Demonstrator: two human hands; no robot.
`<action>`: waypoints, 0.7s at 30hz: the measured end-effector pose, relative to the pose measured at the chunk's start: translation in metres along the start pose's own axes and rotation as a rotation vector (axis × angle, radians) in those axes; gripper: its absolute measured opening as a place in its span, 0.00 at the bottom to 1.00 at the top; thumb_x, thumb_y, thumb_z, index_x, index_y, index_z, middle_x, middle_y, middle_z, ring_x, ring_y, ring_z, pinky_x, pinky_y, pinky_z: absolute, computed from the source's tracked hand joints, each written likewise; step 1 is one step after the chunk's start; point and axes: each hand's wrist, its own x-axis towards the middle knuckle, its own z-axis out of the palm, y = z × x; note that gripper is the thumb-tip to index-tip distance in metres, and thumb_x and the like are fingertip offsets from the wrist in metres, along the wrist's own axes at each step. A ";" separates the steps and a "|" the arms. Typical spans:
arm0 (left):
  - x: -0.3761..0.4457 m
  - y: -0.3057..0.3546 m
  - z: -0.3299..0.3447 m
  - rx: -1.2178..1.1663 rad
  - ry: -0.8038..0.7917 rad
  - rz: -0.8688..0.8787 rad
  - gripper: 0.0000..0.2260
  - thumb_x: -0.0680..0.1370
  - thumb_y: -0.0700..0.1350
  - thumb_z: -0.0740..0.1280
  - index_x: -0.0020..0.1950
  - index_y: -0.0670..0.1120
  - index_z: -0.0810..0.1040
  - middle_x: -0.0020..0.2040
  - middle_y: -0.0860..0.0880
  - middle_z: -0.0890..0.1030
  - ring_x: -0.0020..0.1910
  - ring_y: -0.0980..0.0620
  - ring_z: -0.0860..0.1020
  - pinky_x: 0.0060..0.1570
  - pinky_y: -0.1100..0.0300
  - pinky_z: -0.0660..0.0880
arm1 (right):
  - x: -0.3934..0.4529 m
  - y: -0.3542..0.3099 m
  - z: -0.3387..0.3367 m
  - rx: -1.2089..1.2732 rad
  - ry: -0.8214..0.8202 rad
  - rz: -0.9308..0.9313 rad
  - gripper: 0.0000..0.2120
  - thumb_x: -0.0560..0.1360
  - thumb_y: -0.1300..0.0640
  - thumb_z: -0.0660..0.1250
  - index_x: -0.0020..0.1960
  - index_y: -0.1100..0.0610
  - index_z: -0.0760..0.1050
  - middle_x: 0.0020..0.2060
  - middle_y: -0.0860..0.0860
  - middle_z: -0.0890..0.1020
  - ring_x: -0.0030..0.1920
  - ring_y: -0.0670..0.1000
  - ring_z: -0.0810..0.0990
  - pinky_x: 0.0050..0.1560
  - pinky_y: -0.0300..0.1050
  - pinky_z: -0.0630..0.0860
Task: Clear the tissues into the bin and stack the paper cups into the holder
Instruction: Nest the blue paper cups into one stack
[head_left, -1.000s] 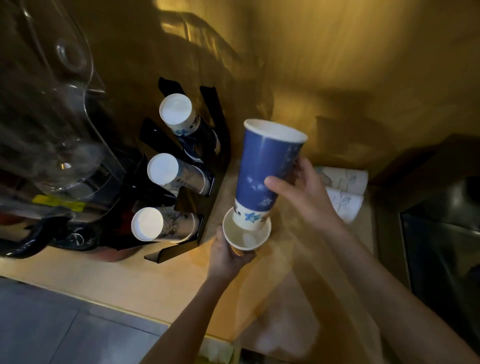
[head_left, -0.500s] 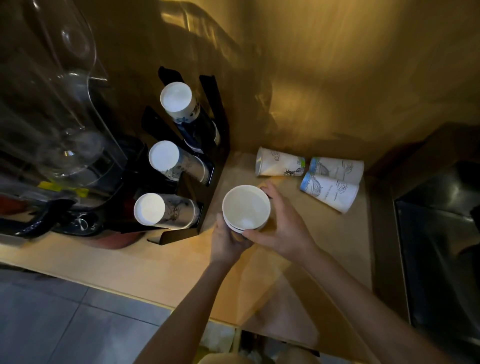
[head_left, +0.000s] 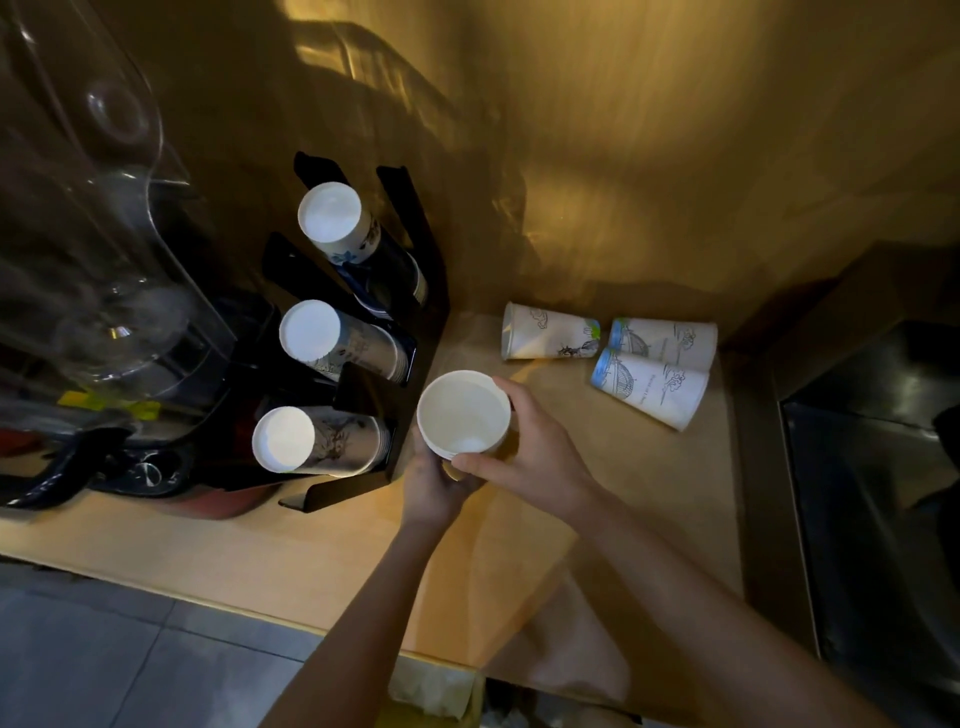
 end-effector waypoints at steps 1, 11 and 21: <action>0.001 0.001 0.000 -0.002 0.006 -0.010 0.42 0.63 0.36 0.77 0.71 0.40 0.57 0.64 0.41 0.74 0.60 0.48 0.73 0.52 0.64 0.68 | 0.002 0.000 0.002 0.026 0.010 0.006 0.41 0.62 0.45 0.76 0.69 0.49 0.61 0.64 0.46 0.73 0.63 0.46 0.71 0.61 0.46 0.74; 0.000 0.008 -0.004 0.075 -0.015 -0.061 0.39 0.63 0.39 0.78 0.69 0.38 0.62 0.62 0.40 0.76 0.60 0.42 0.75 0.50 0.66 0.67 | 0.003 0.001 0.008 0.185 0.029 0.056 0.40 0.62 0.52 0.78 0.68 0.50 0.62 0.60 0.44 0.73 0.61 0.45 0.71 0.55 0.35 0.69; -0.011 0.041 -0.046 0.130 -0.085 0.090 0.45 0.62 0.43 0.79 0.71 0.41 0.57 0.69 0.41 0.69 0.67 0.44 0.68 0.59 0.57 0.67 | -0.004 -0.019 0.004 -0.142 -0.036 0.094 0.48 0.57 0.36 0.72 0.70 0.48 0.56 0.63 0.52 0.74 0.64 0.54 0.71 0.62 0.57 0.72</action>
